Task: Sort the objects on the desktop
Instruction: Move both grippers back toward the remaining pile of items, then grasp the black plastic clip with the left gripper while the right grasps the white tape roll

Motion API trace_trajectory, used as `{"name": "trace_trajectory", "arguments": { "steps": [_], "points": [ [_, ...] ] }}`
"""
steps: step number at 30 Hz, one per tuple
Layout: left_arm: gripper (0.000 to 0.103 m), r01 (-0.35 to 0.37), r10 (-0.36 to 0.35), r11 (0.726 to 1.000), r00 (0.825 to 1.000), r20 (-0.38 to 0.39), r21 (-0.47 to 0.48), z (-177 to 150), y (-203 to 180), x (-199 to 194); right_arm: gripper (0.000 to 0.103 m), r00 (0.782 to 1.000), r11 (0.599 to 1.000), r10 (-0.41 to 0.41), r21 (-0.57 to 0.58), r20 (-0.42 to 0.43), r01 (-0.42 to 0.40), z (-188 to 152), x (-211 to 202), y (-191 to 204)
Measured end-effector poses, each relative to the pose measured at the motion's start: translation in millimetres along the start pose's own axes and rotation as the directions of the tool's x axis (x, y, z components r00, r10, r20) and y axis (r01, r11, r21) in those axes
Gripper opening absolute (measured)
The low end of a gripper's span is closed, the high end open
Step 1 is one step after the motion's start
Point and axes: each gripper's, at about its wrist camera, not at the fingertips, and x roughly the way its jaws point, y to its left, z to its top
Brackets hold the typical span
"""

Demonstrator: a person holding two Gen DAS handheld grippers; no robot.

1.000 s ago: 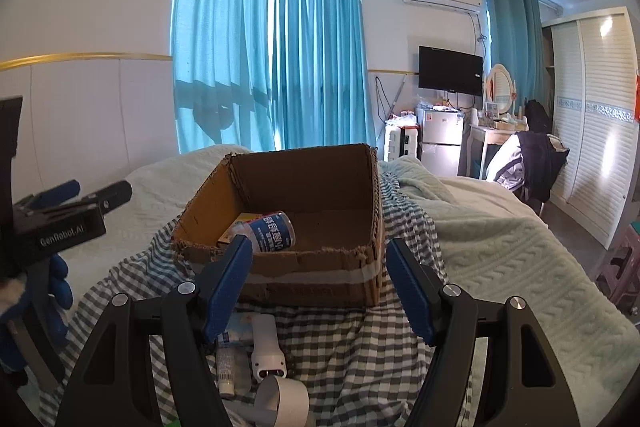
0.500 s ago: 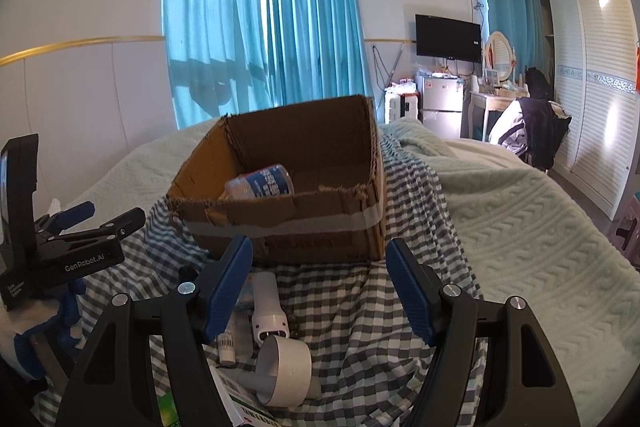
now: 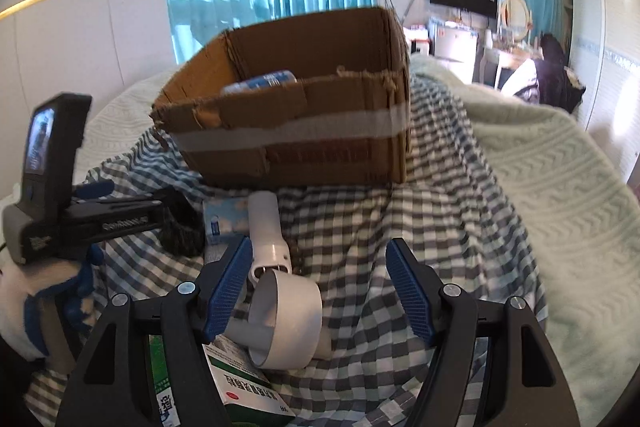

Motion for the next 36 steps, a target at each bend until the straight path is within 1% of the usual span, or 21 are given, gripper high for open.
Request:
{"name": "trace_trajectory", "arguments": {
  "steps": [2, 3, 5, 8, 9, 11, 12, 13, 14, 15, 16, 17, 19, 22, 24, 26, 31, 36],
  "points": [
    [0.102, -0.02, 0.021, 1.0, 1.0, -0.018, 0.019, -7.8, -0.2, 10.9, 0.069, 1.0, 1.0, 0.009, 0.02, -0.014, -0.008, -1.6, 4.3, -3.7],
    [0.102, -0.017, 0.017, 1.0, 0.999, -0.035, 0.021, -11.3, 0.4, 15.5, 0.069, 1.0, 1.0, 0.013, 0.026, -0.023, -0.013, -1.9, 6.3, -4.8],
    [0.102, -0.015, 0.016, 0.999, 0.999, -0.035, 0.031, -15.2, -0.2, 14.9, 0.069, 0.999, 0.999, 0.02, 0.032, -0.044, -0.018, -5.4, 11.0, -5.8],
    [0.097, -0.004, 0.008, 0.998, 0.999, -0.052, 0.064, -24.5, -4.9, 10.6, 0.069, 0.995, 0.998, 0.033, 0.051, -0.097, -0.028, -13.0, 21.5, -3.8],
    [0.094, -0.003, 0.007, 0.997, 0.998, -0.059, 0.081, -28.5, -7.0, 9.3, 0.069, 0.992, 0.997, 0.04, 0.065, -0.115, -0.033, -15.6, 24.1, -3.7],
    [0.08, -0.029, 0.038, 0.991, 0.997, -0.071, 0.13, -39.0, -13.3, 7.1, 0.069, 0.986, 0.997, 0.053, 0.061, -0.161, -0.044, -24.1, 30.6, 2.1],
    [0.07, -0.056, 0.069, 0.986, 0.995, -0.075, 0.157, -44.6, -15.9, 7.5, 0.069, 0.984, 0.998, 0.045, 0.045, -0.171, -0.038, -26.2, 32.2, 4.8],
    [0.068, -0.066, 0.078, 0.984, 0.994, -0.07, 0.166, -47.9, -16.4, 6.9, 0.069, 0.983, 0.999, 0.036, 0.028, -0.18, -0.031, -27.7, 33.7, 8.4],
    [0.066, -0.061, 0.073, 0.984, 0.995, -0.068, 0.165, -48.9, -16.0, 5.8, 0.067, 0.981, 0.999, 0.035, 0.019, -0.189, -0.032, -28.8, 34.7, 11.0],
    [0.057, -0.051, 0.062, 0.986, 0.996, -0.068, 0.158, -48.4, -14.6, 4.4, 0.063, 0.98, 0.999, 0.044, 0.019, -0.194, -0.041, -28.8, 34.9, 11.9],
    [0.047, -0.046, 0.056, 0.988, 0.996, -0.067, 0.146, -47.7, -12.1, 2.9, 0.056, 0.979, 0.998, 0.055, 0.021, -0.198, -0.052, -28.7, 34.6, 12.2],
    [0.041, -0.043, 0.052, 0.99, 0.997, -0.063, 0.136, -47.1, -10.1, 1.7, 0.044, 0.977, 0.998, 0.064, 0.02, -0.203, -0.061, -28.8, 34.7, 12.6],
    [0.024, -0.037, 0.043, 0.992, 0.998, -0.048, 0.117, -44.6, -7.4, -2.2, 0.029, 0.976, 0.998, 0.063, 0.006, -0.21, -0.064, -29.6, 35.0, 15.3],
    [0.011, -0.027, 0.029, 0.994, 0.999, -0.017, 0.106, -43.4, -6.2, -11.6, 0.028, 0.978, 0.998, 0.056, -0.015, -0.202, -0.06, -29.8, 31.9, 19.6],
    [0.008, -0.018, 0.016, 0.994, 1.0, 0.016, 0.11, -42.9, -6.3, -23.4, 0.028, 0.982, 0.998, 0.048, -0.027, -0.185, -0.053, -27.9, 28.0, 22.0],
    [0.008, -0.016, 0.011, 0.993, 0.999, 0.042, 0.118, -40.8, -1.8, -37.5, 0.028, 0.984, 0.998, 0.05, -0.034, -0.169, -0.056, -27.4, 23.9, 22.9],
    [0.008, 0.023, -0.03, 0.994, 0.998, 0.061, 0.111, -41.9, 3.3, -59.7, 0.028, 0.992, 0.998, 0.044, -0.041, -0.122, -0.049, -22.8, 13.3, 23.8],
    [0.008, 0.047, -0.059, 0.993, 0.992, 0.114, 0.108, -39.2, 8.3, -89.9, 0.028, 0.998, 0.999, 0.03, -0.038, -0.054, -0.032, -14.3, -0.1, 22.8]
  ]
}}
